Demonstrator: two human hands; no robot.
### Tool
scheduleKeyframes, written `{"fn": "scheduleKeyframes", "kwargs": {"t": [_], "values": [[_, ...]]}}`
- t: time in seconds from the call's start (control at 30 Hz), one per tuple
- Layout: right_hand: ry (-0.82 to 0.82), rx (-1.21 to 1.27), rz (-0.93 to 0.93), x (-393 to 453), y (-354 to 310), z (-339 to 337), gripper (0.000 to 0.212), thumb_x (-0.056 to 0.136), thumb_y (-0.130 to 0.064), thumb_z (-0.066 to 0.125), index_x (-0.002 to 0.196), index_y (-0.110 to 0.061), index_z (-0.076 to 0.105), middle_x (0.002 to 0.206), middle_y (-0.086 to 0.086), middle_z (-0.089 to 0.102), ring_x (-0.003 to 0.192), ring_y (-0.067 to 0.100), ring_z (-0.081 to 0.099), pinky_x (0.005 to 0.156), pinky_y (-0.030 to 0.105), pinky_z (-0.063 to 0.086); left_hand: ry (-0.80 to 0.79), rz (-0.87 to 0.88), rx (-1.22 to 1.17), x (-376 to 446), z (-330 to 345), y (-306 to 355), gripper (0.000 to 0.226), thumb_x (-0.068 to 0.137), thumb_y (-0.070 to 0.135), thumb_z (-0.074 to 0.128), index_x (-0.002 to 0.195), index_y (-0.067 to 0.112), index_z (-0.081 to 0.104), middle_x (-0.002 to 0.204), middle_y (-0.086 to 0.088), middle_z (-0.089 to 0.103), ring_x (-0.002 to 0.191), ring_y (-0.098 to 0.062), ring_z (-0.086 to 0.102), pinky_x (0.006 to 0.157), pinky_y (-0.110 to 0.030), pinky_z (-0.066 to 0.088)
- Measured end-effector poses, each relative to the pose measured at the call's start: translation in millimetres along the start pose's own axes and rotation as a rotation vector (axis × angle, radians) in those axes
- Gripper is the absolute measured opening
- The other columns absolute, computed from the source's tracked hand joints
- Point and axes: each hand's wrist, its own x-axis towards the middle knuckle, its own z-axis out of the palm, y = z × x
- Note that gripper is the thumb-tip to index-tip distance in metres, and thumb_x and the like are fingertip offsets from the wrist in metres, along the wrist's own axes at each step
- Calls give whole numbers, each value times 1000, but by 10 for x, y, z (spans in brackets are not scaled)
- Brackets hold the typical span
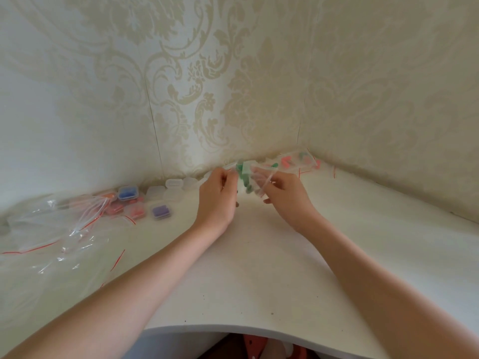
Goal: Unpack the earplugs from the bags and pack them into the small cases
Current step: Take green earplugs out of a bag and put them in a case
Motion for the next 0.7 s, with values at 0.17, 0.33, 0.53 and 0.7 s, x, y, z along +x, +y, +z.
{"fn": "scheduleKeyframes", "kwargs": {"t": [0.17,0.33,0.53,0.7], "values": [[-26,228,55,-5,-28,-47,22,93,-11,58,111,-14,69,95,-5,68,75,4,57,70,17,52,-151,-248,-286,64,53,-34,21,96,23,52,87,4,56,86,-13,63,59,-17,63,44,-26,50],[-71,135,100,16,13,-63,38,88,9,50,115,-11,67,102,-4,64,75,3,55,62,11,47,-108,-137,-279,78,44,-86,19,89,15,64,73,7,57,73,-10,61,51,-7,60,51,-23,53],[-160,103,148,-13,-9,-23,32,96,-11,45,121,-22,63,101,-11,63,79,6,58,66,18,45,-31,-101,-237,113,3,-122,19,88,17,66,70,11,60,68,-5,63,48,0,56,46,-18,49],[-147,140,132,-14,1,-37,22,96,-15,53,108,-27,66,95,-4,67,73,8,59,63,17,44,-25,22,-28,111,28,-135,18,91,20,61,74,14,60,70,0,64,63,-7,59,49,-16,47]]}}
